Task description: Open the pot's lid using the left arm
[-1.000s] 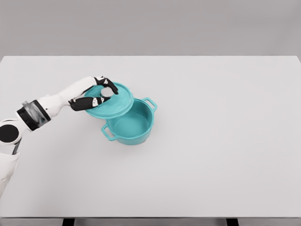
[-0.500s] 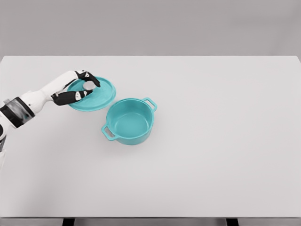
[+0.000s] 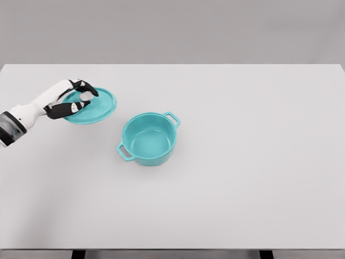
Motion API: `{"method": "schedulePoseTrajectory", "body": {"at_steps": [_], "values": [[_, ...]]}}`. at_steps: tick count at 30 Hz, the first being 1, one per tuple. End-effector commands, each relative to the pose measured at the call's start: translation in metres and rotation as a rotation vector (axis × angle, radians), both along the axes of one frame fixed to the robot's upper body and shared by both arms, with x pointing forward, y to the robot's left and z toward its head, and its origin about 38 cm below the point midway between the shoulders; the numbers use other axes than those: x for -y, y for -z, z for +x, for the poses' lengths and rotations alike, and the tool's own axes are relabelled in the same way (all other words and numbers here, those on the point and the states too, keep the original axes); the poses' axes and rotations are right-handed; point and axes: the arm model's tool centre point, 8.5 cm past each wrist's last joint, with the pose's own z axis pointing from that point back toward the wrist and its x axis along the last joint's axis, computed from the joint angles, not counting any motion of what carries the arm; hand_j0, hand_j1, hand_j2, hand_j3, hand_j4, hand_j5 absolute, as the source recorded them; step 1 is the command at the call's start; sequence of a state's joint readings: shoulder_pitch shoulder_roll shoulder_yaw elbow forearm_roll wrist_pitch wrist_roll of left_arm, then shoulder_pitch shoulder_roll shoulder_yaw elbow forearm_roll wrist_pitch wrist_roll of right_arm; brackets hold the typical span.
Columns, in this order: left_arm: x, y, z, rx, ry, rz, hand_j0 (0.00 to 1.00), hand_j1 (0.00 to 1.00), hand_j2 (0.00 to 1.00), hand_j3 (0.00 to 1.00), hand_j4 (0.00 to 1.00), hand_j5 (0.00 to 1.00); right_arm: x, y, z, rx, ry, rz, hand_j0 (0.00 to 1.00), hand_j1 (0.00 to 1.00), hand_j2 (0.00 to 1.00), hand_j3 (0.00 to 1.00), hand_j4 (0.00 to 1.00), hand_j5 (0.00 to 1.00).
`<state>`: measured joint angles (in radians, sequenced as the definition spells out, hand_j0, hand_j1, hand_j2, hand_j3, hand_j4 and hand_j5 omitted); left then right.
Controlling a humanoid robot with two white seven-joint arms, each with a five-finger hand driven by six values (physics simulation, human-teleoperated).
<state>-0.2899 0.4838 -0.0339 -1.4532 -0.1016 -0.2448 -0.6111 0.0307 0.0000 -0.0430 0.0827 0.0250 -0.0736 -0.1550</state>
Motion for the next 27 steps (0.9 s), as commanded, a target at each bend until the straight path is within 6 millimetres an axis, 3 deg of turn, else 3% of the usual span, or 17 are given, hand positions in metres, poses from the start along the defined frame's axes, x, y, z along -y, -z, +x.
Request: {"method": "schedulePoseTrajectory", "body": {"at_steps": [1,4,6,9,16,19,20,21,23,24,26,27], "values": [[-0.005,0.001,0.001,-0.007,-0.014,-0.006,0.5,0.5,0.5,0.5,0.5,0.5,0.0,0.0,0.0,0.0,0.0,0.0,1.0,1.0,1.0,1.0,1.0,1.0],[-0.009,0.004,0.001,-0.016,-0.022,-0.005,0.56,0.56,0.56,0.56,0.56,0.56,0.0,0.0,0.0,0.0,0.0,0.0,1.0,1.0,1.0,1.0,1.0,1.0],[-0.019,0.005,-0.001,-0.028,-0.035,0.019,0.69,0.69,0.69,0.69,0.69,0.69,0.0,0.0,0.0,0.0,0.0,0.0,1.0,1.0,1.0,1.0,1.0,1.0],[-0.02,0.005,-0.001,-0.029,-0.037,0.02,0.71,0.71,0.71,0.71,0.71,0.71,0.0,0.0,0.0,0.0,0.0,0.0,1.0,1.0,1.0,1.0,1.0,1.0],[-0.019,0.005,-0.001,-0.028,-0.035,0.019,0.71,0.71,0.71,0.71,0.71,0.71,0.0,0.0,0.0,0.0,0.0,0.0,1.0,1.0,1.0,1.0,1.0,1.0],[-0.018,0.004,-0.001,-0.027,-0.035,0.011,0.52,0.52,0.52,0.52,0.52,0.52,0.0,0.0,0.0,0.0,0.0,0.0,1.0,1.0,1.0,1.0,1.0,1.0],[-0.018,0.004,-0.001,-0.027,-0.035,0.011,0.51,0.51,0.51,0.51,0.51,0.51,0.0,0.0,0.0,0.0,0.0,0.0,1.0,1.0,1.0,1.0,1.0,1.0],[-0.018,0.004,-0.001,-0.024,-0.033,0.013,0.58,0.58,0.58,0.58,0.58,0.58,0.0,0.0,0.0,0.0,0.0,0.0,1.0,1.0,1.0,1.0,1.0,1.0],[-0.017,0.004,-0.001,-0.026,-0.033,0.01,0.4,0.4,0.4,0.4,0.4,0.4,0.0,0.0,0.0,0.0,0.0,0.0,1.0,1.0,1.0,1.0,1.0,1.0],[-0.017,0.004,-0.001,-0.026,-0.033,0.01,0.39,0.39,0.39,0.39,0.39,0.39,0.0,0.0,0.0,0.0,0.0,0.0,1.0,1.0,1.0,1.0,1.0,1.0],[-0.017,0.004,-0.001,-0.024,-0.032,0.01,0.44,0.44,0.44,0.44,0.44,0.44,0.0,0.0,0.0,0.0,0.0,0.0,1.0,1.0,1.0,1.0,1.0,1.0],[-0.017,0.004,-0.001,-0.023,-0.032,0.012,0.56,0.56,0.56,0.56,0.56,0.56,0.0,0.0,0.0,0.0,0.0,0.0,1.0,1.0,1.0,1.0,1.0,1.0]]}}
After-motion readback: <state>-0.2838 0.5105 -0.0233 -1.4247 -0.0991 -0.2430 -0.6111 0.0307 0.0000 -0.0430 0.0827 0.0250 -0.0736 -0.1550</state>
